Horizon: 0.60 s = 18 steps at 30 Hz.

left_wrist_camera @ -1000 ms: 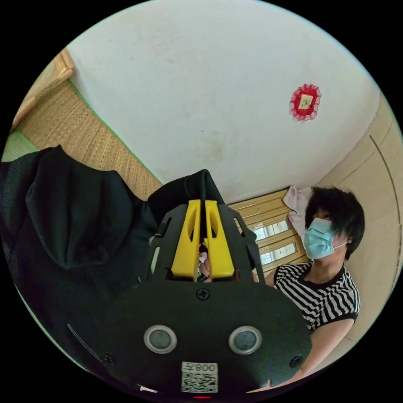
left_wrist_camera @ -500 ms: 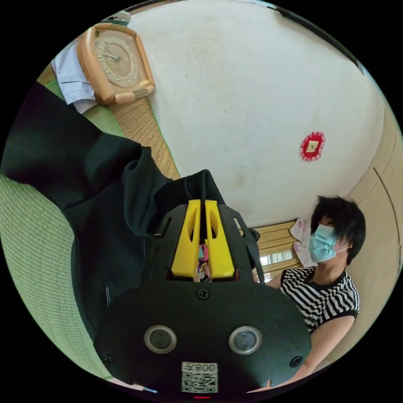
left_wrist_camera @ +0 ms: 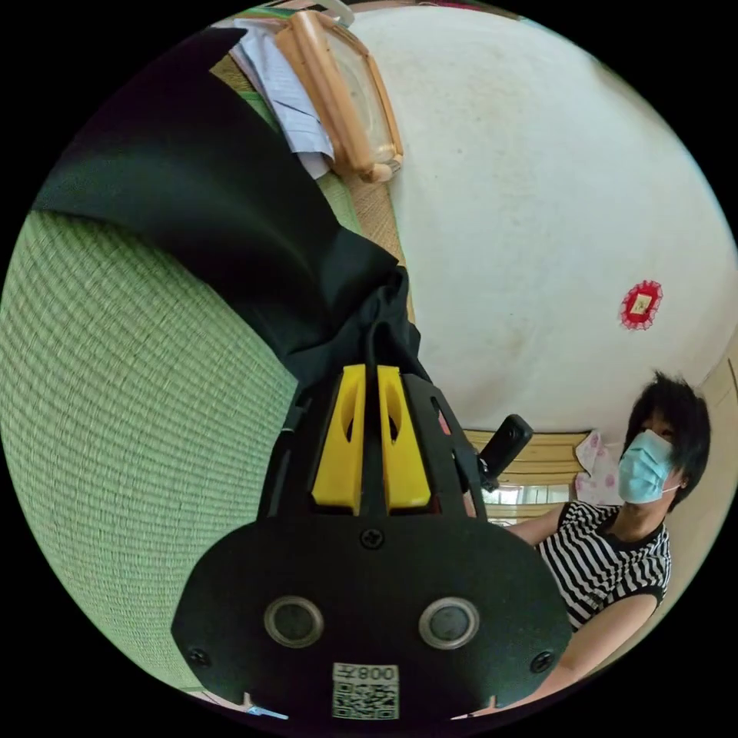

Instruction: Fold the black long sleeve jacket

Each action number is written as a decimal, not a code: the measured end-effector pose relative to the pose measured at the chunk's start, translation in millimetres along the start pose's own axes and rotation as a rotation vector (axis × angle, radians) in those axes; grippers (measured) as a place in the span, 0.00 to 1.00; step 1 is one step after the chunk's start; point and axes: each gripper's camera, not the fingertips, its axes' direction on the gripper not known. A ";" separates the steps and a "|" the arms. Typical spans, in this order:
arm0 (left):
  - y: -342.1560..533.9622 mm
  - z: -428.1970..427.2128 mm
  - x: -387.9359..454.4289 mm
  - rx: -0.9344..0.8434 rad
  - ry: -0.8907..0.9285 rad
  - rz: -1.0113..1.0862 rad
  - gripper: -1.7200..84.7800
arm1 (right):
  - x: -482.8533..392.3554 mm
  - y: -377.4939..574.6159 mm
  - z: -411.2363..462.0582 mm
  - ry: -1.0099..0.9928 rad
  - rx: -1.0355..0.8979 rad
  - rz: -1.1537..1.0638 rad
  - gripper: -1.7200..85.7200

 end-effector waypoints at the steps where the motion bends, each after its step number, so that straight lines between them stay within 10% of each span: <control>1: 2.9 -9.9 -1.7 0.020 -0.029 -0.017 0.05 | -1.4 -7.3 10.4 0.008 -0.024 -0.010 0.04; 18: 40.1 -32.3 49.1 -0.051 -0.323 0.143 0.02 | -4.6 -87.0 81.3 0.002 -0.232 0.001 0.03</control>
